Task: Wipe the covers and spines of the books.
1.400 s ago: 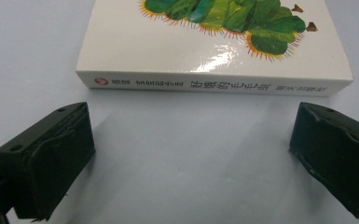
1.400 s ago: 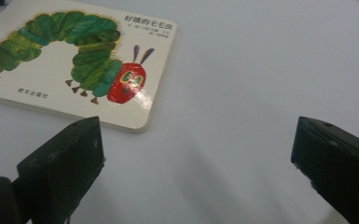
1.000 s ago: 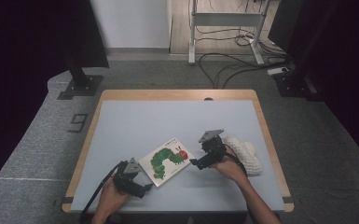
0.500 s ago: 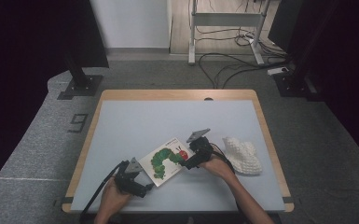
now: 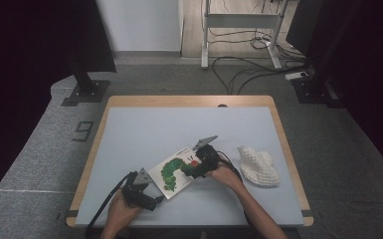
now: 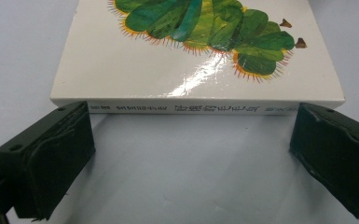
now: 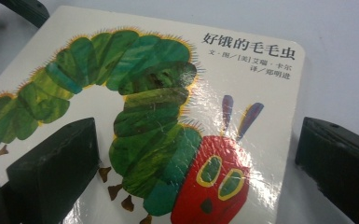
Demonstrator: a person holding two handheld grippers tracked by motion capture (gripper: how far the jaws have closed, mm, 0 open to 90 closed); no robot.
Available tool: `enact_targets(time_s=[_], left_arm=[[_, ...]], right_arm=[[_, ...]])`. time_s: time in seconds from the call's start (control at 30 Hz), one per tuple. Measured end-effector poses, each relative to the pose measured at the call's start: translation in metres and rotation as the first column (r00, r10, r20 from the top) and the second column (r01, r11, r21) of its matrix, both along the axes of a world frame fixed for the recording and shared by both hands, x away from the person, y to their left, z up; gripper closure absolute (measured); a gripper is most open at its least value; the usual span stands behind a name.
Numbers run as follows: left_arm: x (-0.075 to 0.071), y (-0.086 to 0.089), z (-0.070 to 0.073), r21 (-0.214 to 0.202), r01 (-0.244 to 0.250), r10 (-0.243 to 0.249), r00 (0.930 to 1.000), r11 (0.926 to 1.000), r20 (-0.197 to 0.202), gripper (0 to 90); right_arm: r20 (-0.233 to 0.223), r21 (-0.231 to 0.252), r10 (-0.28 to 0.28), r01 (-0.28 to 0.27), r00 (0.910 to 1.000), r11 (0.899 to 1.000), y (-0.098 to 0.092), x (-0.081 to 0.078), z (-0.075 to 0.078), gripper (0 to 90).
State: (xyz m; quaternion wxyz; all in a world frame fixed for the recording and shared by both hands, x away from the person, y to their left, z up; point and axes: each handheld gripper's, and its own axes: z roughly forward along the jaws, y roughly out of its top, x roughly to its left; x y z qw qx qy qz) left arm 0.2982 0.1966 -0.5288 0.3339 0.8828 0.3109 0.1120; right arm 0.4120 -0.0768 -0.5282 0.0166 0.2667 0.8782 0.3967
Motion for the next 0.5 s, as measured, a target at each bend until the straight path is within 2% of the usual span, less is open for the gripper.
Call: enact_targets(time_s=[0.07,0.17,0.27,0.5], left_arm=[[0.0,0.0,0.0,0.0,0.0,0.0,1.0,1.0,0.0,0.0],[0.0,0.0,0.0,0.0,0.0,0.0,1.0,1.0,0.0,0.0],[0.0,0.0,0.0,0.0,0.0,0.0,1.0,1.0,0.0,0.0],[0.0,0.0,0.0,-0.001,-0.002,0.002,1.0,1.0,0.001,0.0]], right_arm=[[-0.027,0.029,0.003,-0.002,0.9996,1.0,-0.001,0.0,0.0,0.0],[-0.045,0.034,-0.001,0.002,0.999,0.999,-0.001,0.001,0.001,0.0],[-0.041,0.042,-0.003,0.005,0.9992,0.999,-0.002,0.001,0.004,0.0],[-0.012,0.084,-0.004,0.005,0.9999,0.996,-0.006,-0.004,0.024,0.0]])
